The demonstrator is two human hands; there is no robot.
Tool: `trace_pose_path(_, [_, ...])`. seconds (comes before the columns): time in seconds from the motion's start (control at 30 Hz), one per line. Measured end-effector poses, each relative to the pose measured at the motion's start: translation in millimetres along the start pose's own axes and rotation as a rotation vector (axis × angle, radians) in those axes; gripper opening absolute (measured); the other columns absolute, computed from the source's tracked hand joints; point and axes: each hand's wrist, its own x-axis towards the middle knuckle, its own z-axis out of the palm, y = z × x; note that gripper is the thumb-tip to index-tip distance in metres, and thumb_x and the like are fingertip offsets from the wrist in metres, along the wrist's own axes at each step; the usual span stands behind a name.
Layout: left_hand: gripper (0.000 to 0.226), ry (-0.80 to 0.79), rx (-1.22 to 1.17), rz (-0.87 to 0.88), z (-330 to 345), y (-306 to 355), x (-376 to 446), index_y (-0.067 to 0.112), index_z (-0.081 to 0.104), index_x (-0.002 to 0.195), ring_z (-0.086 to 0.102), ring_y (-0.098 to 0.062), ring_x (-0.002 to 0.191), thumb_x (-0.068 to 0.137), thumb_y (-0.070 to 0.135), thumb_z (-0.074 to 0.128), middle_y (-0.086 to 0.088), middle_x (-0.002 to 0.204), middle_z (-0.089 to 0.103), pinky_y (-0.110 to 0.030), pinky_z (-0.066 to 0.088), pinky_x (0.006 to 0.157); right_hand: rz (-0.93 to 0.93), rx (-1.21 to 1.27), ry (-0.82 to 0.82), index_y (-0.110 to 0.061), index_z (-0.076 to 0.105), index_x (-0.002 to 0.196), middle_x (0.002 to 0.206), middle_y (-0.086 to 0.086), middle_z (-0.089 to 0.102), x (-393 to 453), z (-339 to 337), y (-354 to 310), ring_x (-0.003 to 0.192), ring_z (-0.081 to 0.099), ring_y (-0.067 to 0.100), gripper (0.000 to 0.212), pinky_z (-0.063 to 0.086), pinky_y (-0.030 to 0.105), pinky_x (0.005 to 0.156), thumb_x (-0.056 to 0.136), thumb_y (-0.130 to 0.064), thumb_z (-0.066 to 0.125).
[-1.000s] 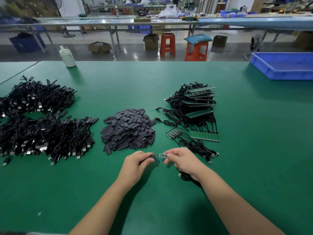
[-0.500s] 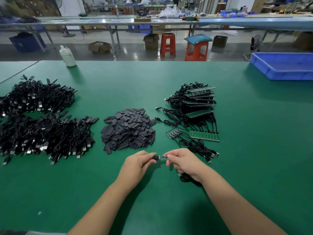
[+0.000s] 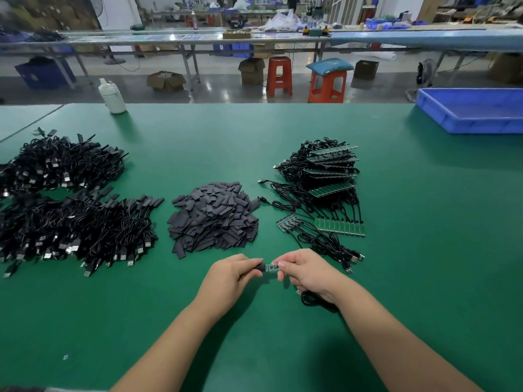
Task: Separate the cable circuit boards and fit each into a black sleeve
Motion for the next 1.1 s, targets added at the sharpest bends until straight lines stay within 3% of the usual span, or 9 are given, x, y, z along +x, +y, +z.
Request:
trace_pose_path(0.17, [0.028, -0.001, 0.074, 0.052, -3, 3, 1, 0.023, 0.073, 0.117, 0.065, -0.015, 0.079, 0.091, 0.032, 0.068, 0.006, 0.091, 0.071, -0.030, 0.052, 0.072, 0.027, 0.079, 0.001, -0.009, 0.064, 0.113, 0.071, -0.004, 0.067, 4, 1, 5, 0.045, 0.034, 0.006, 0.018, 0.029, 0.021, 0.044, 0.103, -0.014, 0.049])
trace_pose_path(0.37, [0.027, -0.043, 0.153, 0.102, -1, 12, 1, 0.029, 0.069, 0.119, 0.062, -0.019, 0.074, 0.096, 0.037, 0.060, 0.004, 0.083, 0.065, -0.034, 0.051, 0.067, -0.044, -0.105, -0.038, -0.013, 0.070, 0.102, 0.079, 0.000, 0.071, 1, 7, 1, 0.045, 0.033, 0.008, 0.027, 0.027, 0.023, 0.044, 0.105, -0.016, 0.044])
trace_pose_path(0.57, [0.025, -0.009, 0.211, 0.072, -1, 18, 2, 0.033, 0.069, 0.116, 0.065, -0.011, 0.091, 0.096, 0.041, 0.058, 0.013, 0.106, 0.069, -0.030, 0.052, 0.074, -0.108, -0.298, -0.007, -0.015, 0.069, 0.099, 0.086, 0.001, 0.075, 1, 11, -4, 0.045, 0.042, 0.008, 0.027, 0.039, 0.018, 0.046, 0.105, -0.017, 0.043])
trace_pose_path(0.67, [0.020, -0.006, 0.196, 0.041, 1, 22, 6, 0.030, 0.073, 0.109, 0.065, -0.014, 0.088, 0.096, 0.037, 0.060, 0.010, 0.098, 0.070, -0.033, 0.052, 0.073, -0.116, -0.390, 0.022, -0.019, 0.068, 0.098, 0.088, -0.004, 0.076, 4, 14, -6, 0.049, 0.051, 0.008, 0.026, 0.045, 0.020, 0.052, 0.104, -0.020, 0.043])
trace_pose_path(0.93, [0.018, 0.048, 0.126, -0.033, 3, 21, 9, 0.020, 0.075, 0.104, 0.066, -0.016, 0.088, 0.089, 0.028, 0.070, 0.004, 0.094, 0.073, -0.031, 0.051, 0.080, -0.042, -0.190, 0.087, -0.003, 0.062, 0.119, 0.088, 0.005, 0.073, 4, 11, -9, 0.054, 0.061, 0.011, 0.023, 0.054, 0.023, 0.054, 0.104, -0.013, 0.048])
trace_pose_path(1.1, [0.015, -0.006, 0.122, -0.004, 4, 25, 10, 0.022, 0.075, 0.103, 0.065, -0.014, 0.087, 0.092, 0.027, 0.067, 0.006, 0.092, 0.071, -0.031, 0.051, 0.079, -0.051, -0.267, 0.055, -0.008, 0.066, 0.106, 0.082, 0.000, 0.072, 3, 13, -10, 0.053, 0.063, 0.008, 0.022, 0.053, 0.022, 0.053, 0.105, -0.015, 0.045])
